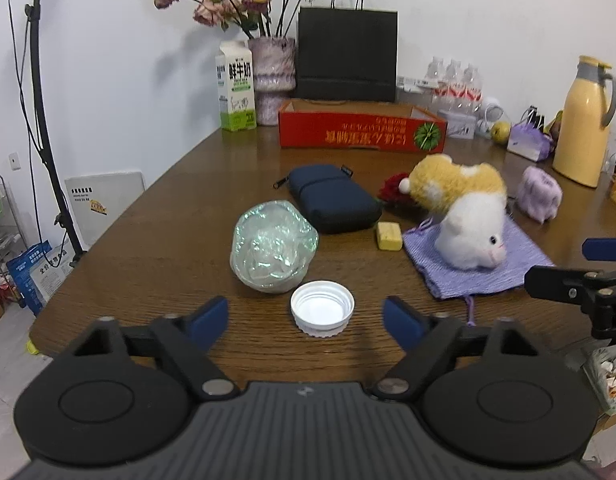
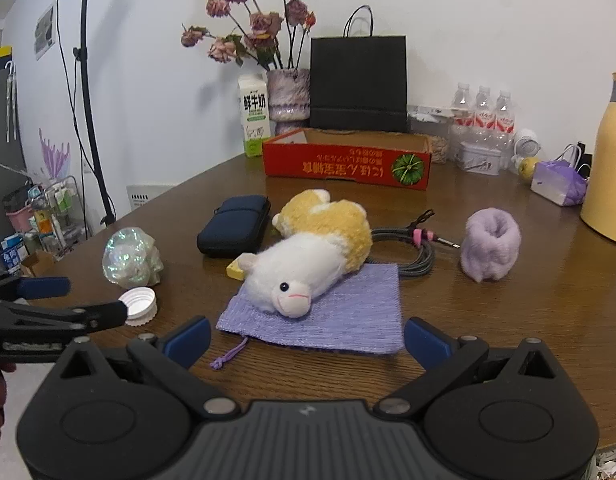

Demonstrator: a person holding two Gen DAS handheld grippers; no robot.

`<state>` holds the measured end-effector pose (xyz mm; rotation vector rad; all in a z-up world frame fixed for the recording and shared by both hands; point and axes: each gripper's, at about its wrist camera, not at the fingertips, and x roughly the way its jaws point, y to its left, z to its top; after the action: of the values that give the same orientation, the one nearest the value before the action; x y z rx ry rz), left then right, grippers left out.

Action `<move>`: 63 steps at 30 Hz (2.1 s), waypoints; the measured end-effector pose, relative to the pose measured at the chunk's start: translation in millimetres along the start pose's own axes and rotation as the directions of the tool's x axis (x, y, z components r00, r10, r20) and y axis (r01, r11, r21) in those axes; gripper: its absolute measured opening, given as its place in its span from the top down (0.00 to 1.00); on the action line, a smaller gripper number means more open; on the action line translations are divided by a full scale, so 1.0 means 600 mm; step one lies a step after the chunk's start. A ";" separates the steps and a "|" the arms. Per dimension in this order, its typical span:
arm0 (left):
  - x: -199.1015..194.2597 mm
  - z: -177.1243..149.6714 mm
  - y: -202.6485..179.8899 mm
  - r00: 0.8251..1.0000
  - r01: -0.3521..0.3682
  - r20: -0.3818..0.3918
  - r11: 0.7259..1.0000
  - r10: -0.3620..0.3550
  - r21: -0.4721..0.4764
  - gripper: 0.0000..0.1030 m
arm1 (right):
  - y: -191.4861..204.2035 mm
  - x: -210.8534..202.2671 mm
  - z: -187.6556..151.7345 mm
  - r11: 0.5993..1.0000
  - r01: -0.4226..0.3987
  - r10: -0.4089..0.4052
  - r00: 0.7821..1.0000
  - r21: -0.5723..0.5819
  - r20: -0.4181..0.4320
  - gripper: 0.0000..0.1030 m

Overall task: Organize objects
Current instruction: 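Move the left gripper to the white bottle cap while the right gripper approaches the plush toy, then close the left gripper on the white cap while the right gripper grasps the white-yellow plush toy, then carry the cap and the plush toy with both grippers over the red cardboard box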

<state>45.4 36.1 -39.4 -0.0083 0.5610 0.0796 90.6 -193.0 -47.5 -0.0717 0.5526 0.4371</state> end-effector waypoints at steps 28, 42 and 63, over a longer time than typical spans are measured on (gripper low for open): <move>0.121 0.059 0.005 0.998 0.046 0.043 0.999 -0.046 0.006 0.60 | 0.020 0.149 0.057 0.994 0.081 -0.078 0.996 0.068 -0.052 0.01; 0.127 0.068 -0.008 0.993 0.111 0.045 0.994 -0.111 0.010 0.60 | -0.012 0.171 0.067 0.984 0.067 -0.054 0.996 0.168 -0.077 0.37; 0.085 0.143 -0.049 0.983 0.129 0.133 0.992 -0.129 0.009 0.60 | -0.062 0.099 0.090 0.980 -0.060 0.041 0.994 0.188 0.105 0.49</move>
<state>136.5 13.1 5.6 -0.0384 0.4252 -0.0458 178.3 -194.5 -34.3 0.1483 0.4955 0.4329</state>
